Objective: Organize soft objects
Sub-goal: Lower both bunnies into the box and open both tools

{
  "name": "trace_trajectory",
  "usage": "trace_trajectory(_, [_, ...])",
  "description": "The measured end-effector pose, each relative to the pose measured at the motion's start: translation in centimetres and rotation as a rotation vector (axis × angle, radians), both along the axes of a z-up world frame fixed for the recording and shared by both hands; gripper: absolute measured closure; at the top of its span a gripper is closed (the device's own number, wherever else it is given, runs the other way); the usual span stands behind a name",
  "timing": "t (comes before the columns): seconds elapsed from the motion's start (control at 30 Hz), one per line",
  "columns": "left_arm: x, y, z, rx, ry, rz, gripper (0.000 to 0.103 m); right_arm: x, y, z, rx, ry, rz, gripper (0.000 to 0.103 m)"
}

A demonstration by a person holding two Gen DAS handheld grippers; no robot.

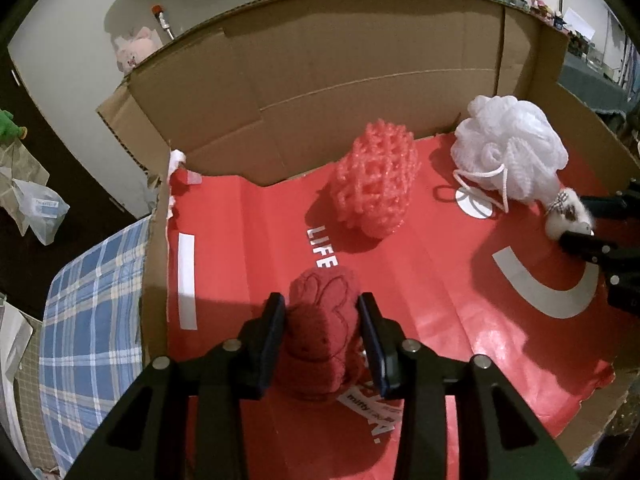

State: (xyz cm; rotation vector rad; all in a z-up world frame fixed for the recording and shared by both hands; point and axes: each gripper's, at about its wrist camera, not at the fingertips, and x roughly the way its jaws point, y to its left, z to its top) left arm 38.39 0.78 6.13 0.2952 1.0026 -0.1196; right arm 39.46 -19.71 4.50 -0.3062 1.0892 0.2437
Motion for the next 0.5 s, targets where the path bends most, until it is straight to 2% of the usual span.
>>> trace_trajectory(0.13, [0.0, 0.2, 0.2, -0.015, 0.0, 0.004, 0.055, -0.2, 0.3, 0.0, 0.005, -0.005, 0.011, 0.052])
trace_trajectory(0.27, [-0.6, 0.8, 0.9, -0.037, -0.029, 0.004, 0.035, -1.1, 0.9, 0.7, -0.002, -0.023, 0.025, 0.044])
trace_trajectory(0.33, [-1.3, 0.9, 1.6, -0.046, -0.05, 0.005, 0.03, -1.4, 0.9, 1.2, 0.005, -0.034, 0.023, 0.042])
trace_trajectory(0.4, [-2.1, 1.1, 2.4, -0.069, -0.068, -0.005, 0.03, -1.7, 0.8, 1.8, 0.02, -0.038, 0.017, 0.042])
trace_trajectory(0.5, [-3.5, 1.2, 3.8, -0.097, -0.103, -0.008, 0.023, -3.0, 0.6, 3.6, 0.029, -0.08, 0.004, 0.031])
